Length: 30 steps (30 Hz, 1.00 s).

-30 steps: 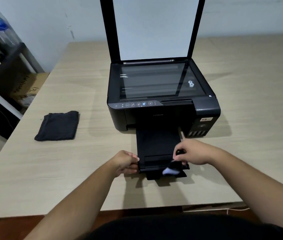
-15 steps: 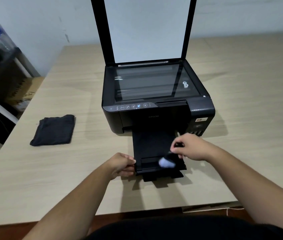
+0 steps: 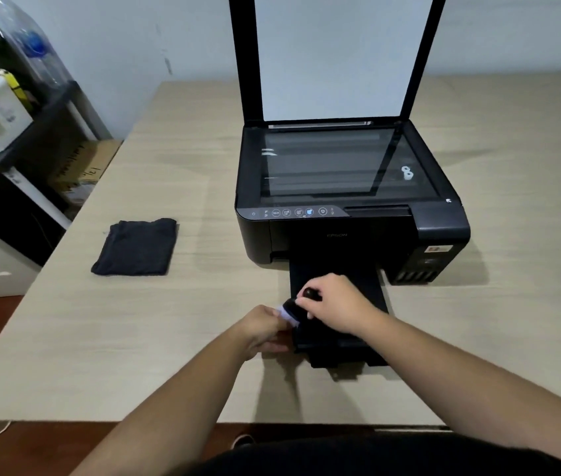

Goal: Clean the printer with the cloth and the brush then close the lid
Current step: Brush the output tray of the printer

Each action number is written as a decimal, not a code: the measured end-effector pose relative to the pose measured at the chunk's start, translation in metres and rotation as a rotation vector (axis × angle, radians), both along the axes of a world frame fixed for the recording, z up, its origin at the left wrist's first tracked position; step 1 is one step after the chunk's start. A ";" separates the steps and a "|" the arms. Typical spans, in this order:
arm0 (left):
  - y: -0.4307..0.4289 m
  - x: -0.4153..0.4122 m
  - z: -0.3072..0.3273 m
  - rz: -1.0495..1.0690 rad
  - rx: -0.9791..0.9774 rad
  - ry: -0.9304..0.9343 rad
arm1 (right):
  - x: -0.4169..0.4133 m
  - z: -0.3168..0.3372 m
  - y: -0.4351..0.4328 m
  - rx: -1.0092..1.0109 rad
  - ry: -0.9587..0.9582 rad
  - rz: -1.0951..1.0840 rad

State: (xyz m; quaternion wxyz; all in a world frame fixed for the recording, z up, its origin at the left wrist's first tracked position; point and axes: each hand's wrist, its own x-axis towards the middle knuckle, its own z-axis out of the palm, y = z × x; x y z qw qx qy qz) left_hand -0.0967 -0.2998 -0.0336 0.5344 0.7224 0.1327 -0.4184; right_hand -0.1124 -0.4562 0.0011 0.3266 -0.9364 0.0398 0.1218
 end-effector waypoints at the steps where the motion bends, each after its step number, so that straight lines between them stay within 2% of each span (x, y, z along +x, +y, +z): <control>1: 0.000 0.000 -0.001 0.000 -0.002 0.003 | 0.001 -0.002 0.001 -0.041 -0.018 0.015; 4: 0.001 0.003 -0.003 0.003 -0.011 0.010 | 0.021 0.003 -0.042 -0.314 -0.136 -0.364; 6: 0.002 0.004 -0.003 0.002 -0.009 0.009 | 0.017 -0.003 -0.044 -0.277 -0.146 -0.489; 9: 0.002 0.004 -0.006 -0.007 -0.023 0.017 | 0.010 -0.014 0.013 0.001 -0.122 -0.233; 10: 0.002 0.004 -0.006 -0.015 -0.024 0.018 | 0.011 -0.018 0.020 0.037 -0.118 -0.223; 15: 0.007 0.006 -0.006 -0.023 -0.032 0.018 | 0.023 -0.013 -0.048 -0.168 -0.123 -0.761; 17: 0.006 0.006 -0.008 -0.022 -0.031 0.018 | 0.021 -0.018 -0.024 -0.133 -0.176 -0.724; 21: 0.005 0.009 -0.010 -0.059 0.005 -0.030 | 0.027 -0.027 0.047 -0.021 -0.174 -0.368; 22: 0.005 0.009 -0.010 -0.060 -0.002 -0.028 | 0.029 -0.026 0.038 -0.060 -0.173 -0.400; 27: 0.007 0.008 -0.013 -0.053 -0.046 0.014 | 0.010 -0.012 -0.068 -0.164 -0.141 -0.832; 29: 0.007 0.008 -0.013 -0.064 -0.044 0.026 | -0.002 -0.011 -0.061 -0.219 -0.205 -0.805; 30: 0.006 0.009 -0.013 -0.078 -0.034 0.030 | -0.004 -0.012 -0.041 -0.199 -0.235 -0.719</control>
